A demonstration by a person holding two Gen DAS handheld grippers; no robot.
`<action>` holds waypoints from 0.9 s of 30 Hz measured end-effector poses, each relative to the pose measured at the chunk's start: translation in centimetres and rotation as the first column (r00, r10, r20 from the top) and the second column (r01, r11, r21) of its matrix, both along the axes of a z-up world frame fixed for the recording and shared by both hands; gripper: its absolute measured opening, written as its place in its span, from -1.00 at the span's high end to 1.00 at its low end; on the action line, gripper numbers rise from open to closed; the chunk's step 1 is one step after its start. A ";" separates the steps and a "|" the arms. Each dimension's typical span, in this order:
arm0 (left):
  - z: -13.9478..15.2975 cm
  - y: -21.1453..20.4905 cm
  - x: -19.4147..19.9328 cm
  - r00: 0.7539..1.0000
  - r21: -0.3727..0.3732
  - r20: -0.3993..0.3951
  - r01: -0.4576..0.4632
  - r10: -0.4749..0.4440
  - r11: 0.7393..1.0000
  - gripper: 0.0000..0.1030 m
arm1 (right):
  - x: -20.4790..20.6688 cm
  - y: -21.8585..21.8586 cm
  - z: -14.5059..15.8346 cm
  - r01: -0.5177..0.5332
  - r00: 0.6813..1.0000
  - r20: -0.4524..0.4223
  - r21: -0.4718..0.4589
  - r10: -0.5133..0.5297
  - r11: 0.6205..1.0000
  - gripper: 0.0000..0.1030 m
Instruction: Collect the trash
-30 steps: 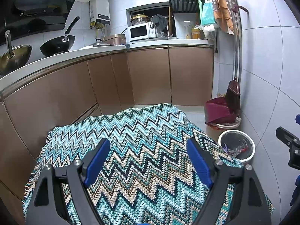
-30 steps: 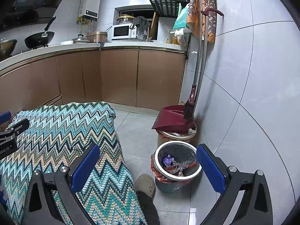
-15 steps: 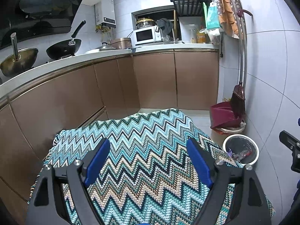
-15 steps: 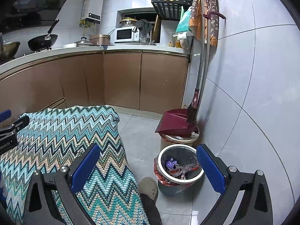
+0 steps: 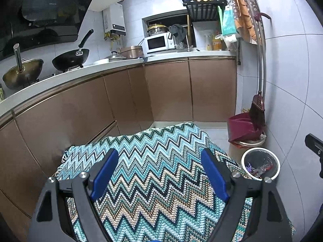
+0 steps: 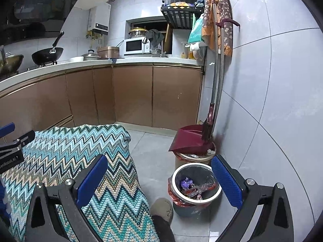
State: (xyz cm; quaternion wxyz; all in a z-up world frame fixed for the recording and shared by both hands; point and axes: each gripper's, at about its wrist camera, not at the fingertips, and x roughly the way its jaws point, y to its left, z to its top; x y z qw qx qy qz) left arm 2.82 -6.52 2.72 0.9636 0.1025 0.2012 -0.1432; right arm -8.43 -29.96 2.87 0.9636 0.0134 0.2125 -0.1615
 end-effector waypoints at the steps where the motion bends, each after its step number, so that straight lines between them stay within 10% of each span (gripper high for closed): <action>1: 0.1 0.0 -0.1 1.000 0.000 0.001 0.000 0.000 1.000 -0.61 | -0.1 0.0 0.1 -0.003 1.000 0.004 0.002 0.003 1.000 -1.00; 27: 1.1 0.2 -1.6 0.999 0.011 0.035 -0.007 0.007 1.000 -0.61 | -1.3 0.2 1.0 -0.039 0.998 0.058 0.057 0.036 0.998 -1.00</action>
